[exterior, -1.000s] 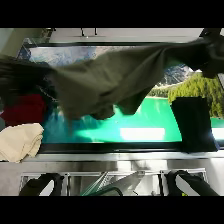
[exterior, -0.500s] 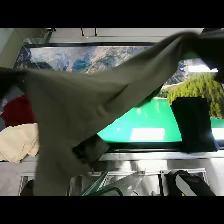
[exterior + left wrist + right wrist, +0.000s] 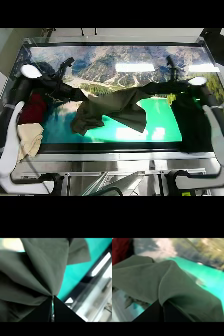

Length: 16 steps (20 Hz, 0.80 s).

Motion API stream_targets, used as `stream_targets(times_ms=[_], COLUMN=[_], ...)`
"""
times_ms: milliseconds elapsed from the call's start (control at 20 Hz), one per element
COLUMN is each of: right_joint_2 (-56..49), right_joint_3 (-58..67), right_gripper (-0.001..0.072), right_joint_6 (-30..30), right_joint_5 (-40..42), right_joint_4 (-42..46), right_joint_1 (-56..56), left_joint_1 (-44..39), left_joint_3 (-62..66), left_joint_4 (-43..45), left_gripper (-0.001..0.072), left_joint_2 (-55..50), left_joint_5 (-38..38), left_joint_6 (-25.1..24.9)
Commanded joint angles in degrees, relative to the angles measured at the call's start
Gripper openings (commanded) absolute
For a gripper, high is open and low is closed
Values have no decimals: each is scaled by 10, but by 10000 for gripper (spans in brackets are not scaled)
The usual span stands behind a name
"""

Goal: Fold the shirts.

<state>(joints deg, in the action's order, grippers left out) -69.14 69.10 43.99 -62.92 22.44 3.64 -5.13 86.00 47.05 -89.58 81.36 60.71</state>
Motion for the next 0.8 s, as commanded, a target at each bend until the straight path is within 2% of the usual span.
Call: stream_targets(times_ms=[0, 50, 200, 350, 450, 600, 700, 750], right_joint_2=[-96, -95, -60, -32, -29, -33, -45, -54], right_joint_3=[25, 37, 45, 45, 34, -16, -42, -47], right_gripper=[301, 393, 393, 391, 391, 399, 523, 521], right_joint_6=[-13, -12, 19, 74, 86, 85, 86, 86], right_joint_5=[60, 56, 8, -63, -99, -87, -64, -57], right_joint_4=[-32, -30, -15, 81, 126, 136, 133, 129], right_joint_1=[16, 26, 81, 125, 133, 132, 132, 132], left_joint_1=[29, 44, 78, 92, 91, 89, 89, 89], left_joint_3=[133, 172, 202, 102, -11, -192, -291, -328], left_joint_4=[13, 14, 15, 16, 16, 15, 14, 14], left_gripper=[490, 694, 692, 692, 692, 692, 692, 692], left_joint_2=[-134, -150, -147, -97, -50, 15, 46, 56], left_joint_5=[42, 68, 135, 154, 133, 81, 36, 13], left_joint_6=[57, 96, 131, 130, 123, 96, 89, 87])
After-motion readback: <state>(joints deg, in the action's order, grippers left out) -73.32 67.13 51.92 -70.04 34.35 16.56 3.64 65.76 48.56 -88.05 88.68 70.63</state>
